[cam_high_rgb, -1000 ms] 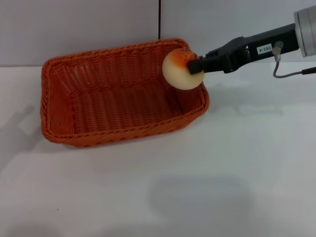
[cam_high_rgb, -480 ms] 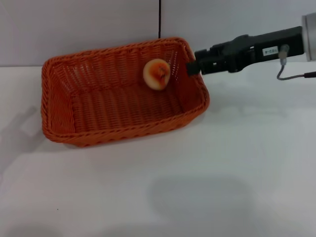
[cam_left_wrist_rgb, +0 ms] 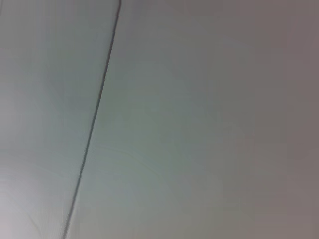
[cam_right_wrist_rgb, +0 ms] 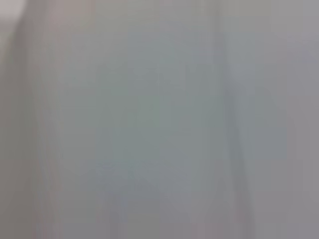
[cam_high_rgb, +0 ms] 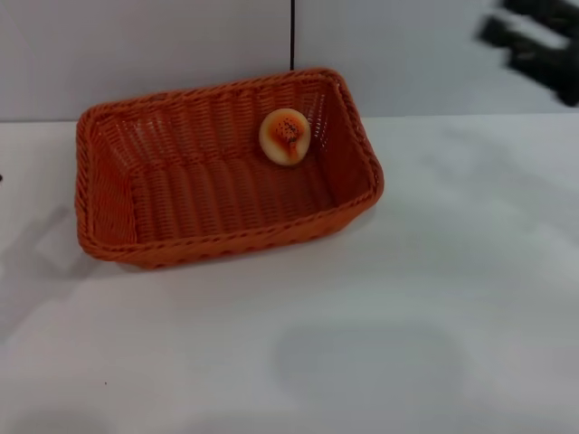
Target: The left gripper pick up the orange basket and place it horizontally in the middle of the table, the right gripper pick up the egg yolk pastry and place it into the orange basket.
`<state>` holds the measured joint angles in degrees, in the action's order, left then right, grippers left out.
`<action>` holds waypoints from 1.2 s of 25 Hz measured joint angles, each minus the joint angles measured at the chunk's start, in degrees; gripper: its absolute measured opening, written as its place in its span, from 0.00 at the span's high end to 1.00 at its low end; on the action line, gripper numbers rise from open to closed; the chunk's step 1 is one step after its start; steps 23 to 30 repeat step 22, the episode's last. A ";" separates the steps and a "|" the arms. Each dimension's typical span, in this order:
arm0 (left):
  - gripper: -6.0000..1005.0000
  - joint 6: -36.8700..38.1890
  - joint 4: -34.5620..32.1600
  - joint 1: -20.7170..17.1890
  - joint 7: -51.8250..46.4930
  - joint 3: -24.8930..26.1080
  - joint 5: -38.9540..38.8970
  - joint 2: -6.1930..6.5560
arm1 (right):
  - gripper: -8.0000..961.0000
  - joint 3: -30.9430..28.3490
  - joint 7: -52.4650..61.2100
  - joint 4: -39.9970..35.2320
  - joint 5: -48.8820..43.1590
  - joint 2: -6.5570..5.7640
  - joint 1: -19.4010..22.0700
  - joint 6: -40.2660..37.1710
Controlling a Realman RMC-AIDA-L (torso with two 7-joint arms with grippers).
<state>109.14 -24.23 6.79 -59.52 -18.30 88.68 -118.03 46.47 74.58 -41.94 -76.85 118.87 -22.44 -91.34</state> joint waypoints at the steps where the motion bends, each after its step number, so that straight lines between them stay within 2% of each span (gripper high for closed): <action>1: 0.19 0.00 1.85 -0.26 4.13 0.04 -0.02 0.02 | 0.31 -2.26 -7.01 5.86 4.38 0.03 1.55 -0.27; 2: 0.19 0.00 1.85 -0.26 4.13 0.04 -0.02 0.02 | 0.31 -2.26 -7.01 5.86 4.38 0.03 1.55 -0.27; 5: 0.19 -0.33 4.22 -0.74 9.88 0.70 -0.07 0.09 | 0.31 -6.09 -17.56 14.20 9.29 0.08 3.71 -0.37; 6: 0.19 -0.43 4.86 -0.96 11.46 1.19 -0.08 0.06 | 0.31 -8.27 -24.59 19.58 11.99 0.16 4.38 -0.47; 7: 0.19 -0.43 4.86 -0.96 11.46 1.19 -0.08 0.06 | 0.31 -8.27 -24.59 19.58 11.99 0.16 4.38 -0.47; 11: 0.19 -1.17 9.97 -2.23 20.76 5.88 -0.11 0.00 | 0.31 -10.60 -39.91 30.52 17.34 0.17 4.86 -0.76; 16: 0.19 -2.54 15.83 -3.69 28.89 10.07 -0.12 -0.10 | 0.31 -10.82 -45.59 34.37 17.92 0.16 4.37 -1.28; 21: 0.19 -4.02 20.20 -3.99 33.93 11.11 -0.13 -0.28 | 0.31 -10.77 -50.87 37.56 17.91 0.23 2.15 -0.27; 30: 0.19 -4.02 20.20 -3.99 33.93 11.11 -0.13 -0.28 | 0.31 -10.77 -50.87 37.56 17.91 0.23 2.15 -0.27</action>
